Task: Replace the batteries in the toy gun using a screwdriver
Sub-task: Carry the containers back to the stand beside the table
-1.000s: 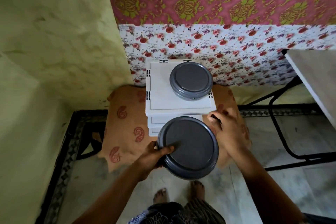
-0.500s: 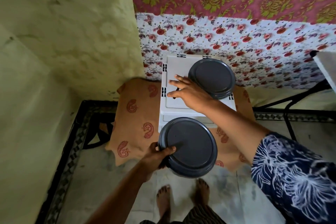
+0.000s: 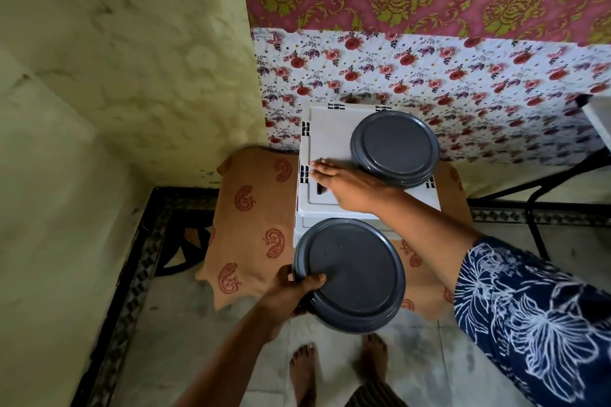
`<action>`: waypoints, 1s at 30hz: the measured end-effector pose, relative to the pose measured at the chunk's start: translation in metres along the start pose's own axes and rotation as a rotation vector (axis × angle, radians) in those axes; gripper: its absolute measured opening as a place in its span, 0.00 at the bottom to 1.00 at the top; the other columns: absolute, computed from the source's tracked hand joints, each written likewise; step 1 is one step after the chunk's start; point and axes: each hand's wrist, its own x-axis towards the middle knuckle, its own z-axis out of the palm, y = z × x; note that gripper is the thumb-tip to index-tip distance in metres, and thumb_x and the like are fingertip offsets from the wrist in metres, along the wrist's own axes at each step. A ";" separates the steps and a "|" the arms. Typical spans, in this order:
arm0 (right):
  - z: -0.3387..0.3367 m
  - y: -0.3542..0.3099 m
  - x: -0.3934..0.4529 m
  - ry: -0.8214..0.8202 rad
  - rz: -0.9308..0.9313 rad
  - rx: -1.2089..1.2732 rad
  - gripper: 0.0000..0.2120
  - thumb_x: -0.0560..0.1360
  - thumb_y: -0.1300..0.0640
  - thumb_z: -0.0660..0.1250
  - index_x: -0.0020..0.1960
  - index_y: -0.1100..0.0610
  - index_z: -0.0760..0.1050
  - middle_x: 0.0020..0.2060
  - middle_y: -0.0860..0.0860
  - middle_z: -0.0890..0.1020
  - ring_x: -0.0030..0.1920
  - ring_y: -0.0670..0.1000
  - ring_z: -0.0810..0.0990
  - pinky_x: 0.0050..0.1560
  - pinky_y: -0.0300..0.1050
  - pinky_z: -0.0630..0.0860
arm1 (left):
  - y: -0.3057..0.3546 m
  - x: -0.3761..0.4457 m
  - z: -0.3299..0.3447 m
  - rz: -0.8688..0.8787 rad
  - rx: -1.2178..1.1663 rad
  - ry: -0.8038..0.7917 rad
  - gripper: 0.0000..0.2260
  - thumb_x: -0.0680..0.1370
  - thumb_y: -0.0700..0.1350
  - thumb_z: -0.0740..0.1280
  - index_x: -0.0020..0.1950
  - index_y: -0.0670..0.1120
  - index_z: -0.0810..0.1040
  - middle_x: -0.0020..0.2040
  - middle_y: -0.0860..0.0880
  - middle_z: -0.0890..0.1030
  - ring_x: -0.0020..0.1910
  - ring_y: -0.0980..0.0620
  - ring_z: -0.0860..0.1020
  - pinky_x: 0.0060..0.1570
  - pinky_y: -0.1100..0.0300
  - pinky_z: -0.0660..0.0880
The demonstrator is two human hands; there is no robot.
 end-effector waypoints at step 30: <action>0.137 -0.050 -0.190 0.617 1.038 1.163 0.28 0.71 0.48 0.70 0.67 0.50 0.65 0.66 0.56 0.68 0.60 0.54 0.73 0.59 0.50 0.74 | -0.030 0.015 0.014 0.027 -0.179 0.047 0.23 0.72 0.42 0.72 0.64 0.46 0.68 0.59 0.43 0.79 0.54 0.44 0.79 0.52 0.51 0.78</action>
